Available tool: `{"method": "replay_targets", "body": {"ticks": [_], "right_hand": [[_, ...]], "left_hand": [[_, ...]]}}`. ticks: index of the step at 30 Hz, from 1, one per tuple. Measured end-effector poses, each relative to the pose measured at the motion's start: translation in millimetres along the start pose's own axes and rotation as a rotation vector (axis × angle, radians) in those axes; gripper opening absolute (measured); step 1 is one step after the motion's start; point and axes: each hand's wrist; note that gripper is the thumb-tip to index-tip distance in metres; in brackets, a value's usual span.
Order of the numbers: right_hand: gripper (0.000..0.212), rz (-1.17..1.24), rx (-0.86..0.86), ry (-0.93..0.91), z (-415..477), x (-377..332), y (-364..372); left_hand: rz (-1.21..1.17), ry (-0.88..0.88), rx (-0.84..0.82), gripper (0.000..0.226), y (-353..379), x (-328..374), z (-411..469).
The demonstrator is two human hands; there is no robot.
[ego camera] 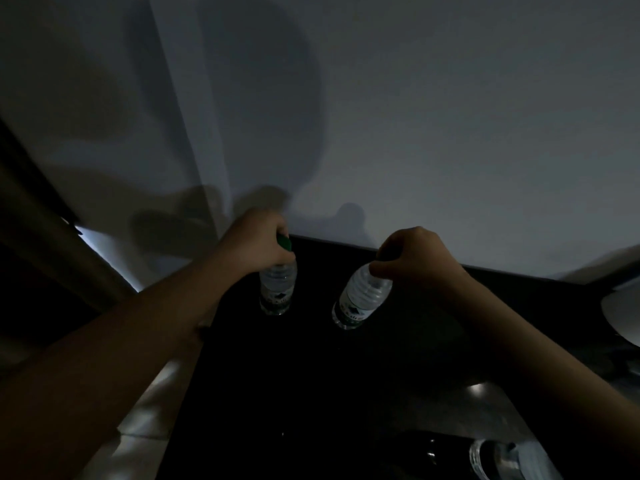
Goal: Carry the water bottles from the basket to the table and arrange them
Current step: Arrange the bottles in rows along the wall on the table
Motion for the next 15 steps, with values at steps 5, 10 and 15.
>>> {"method": "replay_targets", "body": {"ticks": [5, 10, 15], "right_hand": [[0.017, -0.056, -0.013, -0.014, 32, -4, 1], [0.018, -0.103, -0.035, -0.031, 60, -6, 2], [0.017, -0.108, -0.024, -0.059, 81, -6, 4]], "left_hand": [[0.012, 0.001, -0.009, 0.025, 3, -13, 37], [0.018, -0.001, -0.006, 0.027, 8, -22, 71], [0.025, -0.013, 0.016, 0.027, 10, -31, 100]]}}
Point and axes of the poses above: each hand's wrist, its own z-axis towards the middle knuckle, its own y-axis out of the palm, x = y × z, and after that the axes turned 2 degrees about -z, right-handed
